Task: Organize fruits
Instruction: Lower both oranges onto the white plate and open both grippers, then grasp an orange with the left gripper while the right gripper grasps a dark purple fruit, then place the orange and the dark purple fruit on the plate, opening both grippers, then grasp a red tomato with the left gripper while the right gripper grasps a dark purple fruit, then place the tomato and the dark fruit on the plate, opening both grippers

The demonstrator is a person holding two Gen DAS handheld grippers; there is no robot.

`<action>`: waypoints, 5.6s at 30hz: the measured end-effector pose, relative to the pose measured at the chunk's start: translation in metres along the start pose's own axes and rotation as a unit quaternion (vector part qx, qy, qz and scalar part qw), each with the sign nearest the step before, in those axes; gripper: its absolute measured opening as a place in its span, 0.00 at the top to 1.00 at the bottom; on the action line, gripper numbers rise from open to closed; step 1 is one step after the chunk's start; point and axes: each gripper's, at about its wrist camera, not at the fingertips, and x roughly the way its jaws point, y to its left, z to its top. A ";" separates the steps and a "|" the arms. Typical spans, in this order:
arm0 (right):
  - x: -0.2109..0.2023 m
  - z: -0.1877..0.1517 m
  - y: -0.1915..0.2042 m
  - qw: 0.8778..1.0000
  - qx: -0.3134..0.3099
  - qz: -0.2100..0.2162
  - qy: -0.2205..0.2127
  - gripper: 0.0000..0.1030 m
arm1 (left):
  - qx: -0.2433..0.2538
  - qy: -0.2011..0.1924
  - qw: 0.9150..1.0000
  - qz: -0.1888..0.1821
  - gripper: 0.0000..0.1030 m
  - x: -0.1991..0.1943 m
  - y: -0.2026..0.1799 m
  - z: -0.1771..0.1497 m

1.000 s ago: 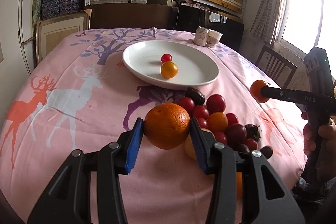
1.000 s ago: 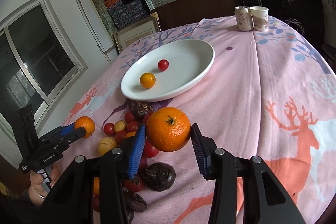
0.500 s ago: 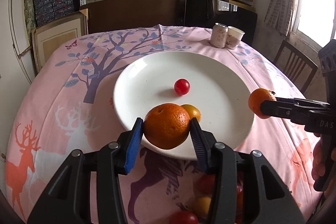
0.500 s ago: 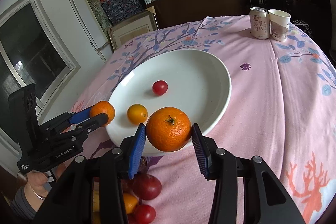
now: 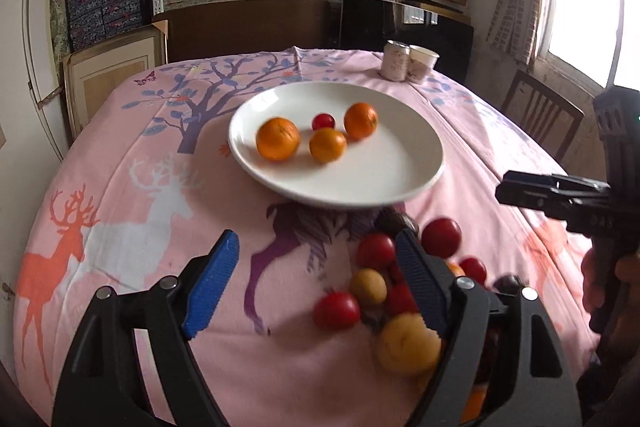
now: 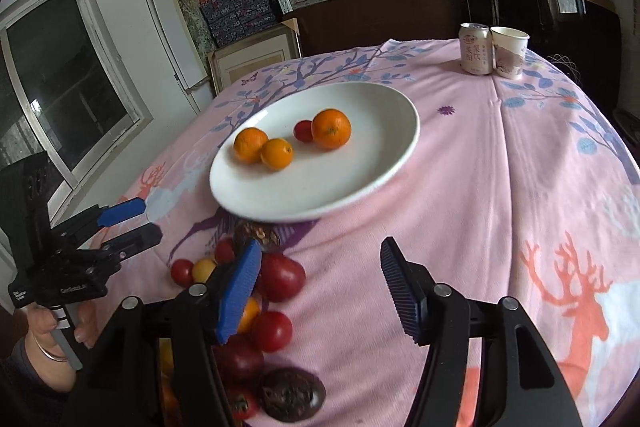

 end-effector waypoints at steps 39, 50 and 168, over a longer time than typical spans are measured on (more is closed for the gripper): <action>-0.070 -0.129 0.063 0.991 -0.117 0.051 0.048 0.38 | -0.014 0.010 0.997 -0.076 0.66 -0.066 -0.059 -0.095; -0.048 -0.133 0.073 0.988 -0.126 0.053 0.069 0.55 | -0.023 0.021 0.997 -0.068 0.66 -0.066 -0.048 -0.101; -0.066 -0.087 0.035 0.994 -0.048 0.098 -0.024 0.61 | 0.020 -0.002 0.997 -0.071 0.73 -0.062 -0.057 -0.086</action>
